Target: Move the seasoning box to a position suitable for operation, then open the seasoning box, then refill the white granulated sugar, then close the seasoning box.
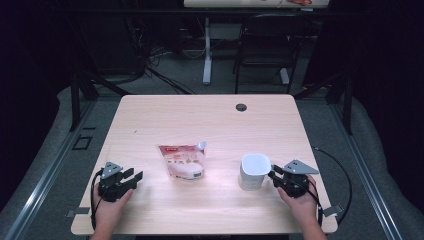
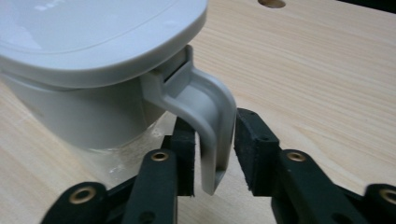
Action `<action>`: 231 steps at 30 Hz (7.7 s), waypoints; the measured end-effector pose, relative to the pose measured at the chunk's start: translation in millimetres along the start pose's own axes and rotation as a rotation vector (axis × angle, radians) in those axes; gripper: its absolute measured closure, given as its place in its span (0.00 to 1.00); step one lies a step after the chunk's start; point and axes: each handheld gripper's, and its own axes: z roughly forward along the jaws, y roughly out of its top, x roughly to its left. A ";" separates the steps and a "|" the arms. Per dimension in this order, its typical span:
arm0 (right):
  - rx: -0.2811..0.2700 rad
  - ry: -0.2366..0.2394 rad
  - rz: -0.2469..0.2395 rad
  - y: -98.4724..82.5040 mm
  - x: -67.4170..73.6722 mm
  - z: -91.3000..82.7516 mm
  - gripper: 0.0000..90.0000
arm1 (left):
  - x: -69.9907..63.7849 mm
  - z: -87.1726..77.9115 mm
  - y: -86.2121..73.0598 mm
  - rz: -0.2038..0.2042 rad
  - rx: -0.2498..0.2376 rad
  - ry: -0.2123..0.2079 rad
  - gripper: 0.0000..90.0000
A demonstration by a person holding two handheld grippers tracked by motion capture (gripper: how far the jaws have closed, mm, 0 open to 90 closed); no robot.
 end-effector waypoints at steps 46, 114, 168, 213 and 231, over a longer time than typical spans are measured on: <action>0.024 0.075 -0.025 -2.4 20.7 -25.3 0.71 | -4.3 1.4 5.4 0.022 -0.009 0.005 0.62; -0.013 0.094 0.022 56.8 30.9 -38.3 1.00 | -6.7 -0.4 1.0 0.049 0.005 0.015 0.61; -0.047 0.184 0.203 44.8 17.2 -35.3 1.00 | -5.1 -0.7 0.7 0.045 0.009 0.015 0.61; -0.054 0.217 0.312 35.4 7.2 -36.1 1.00 | -4.5 -0.8 1.0 0.044 0.009 0.015 0.61; -0.011 0.213 0.345 29.1 3.3 -31.7 1.00 | -4.4 -0.6 1.1 0.040 0.007 0.015 0.61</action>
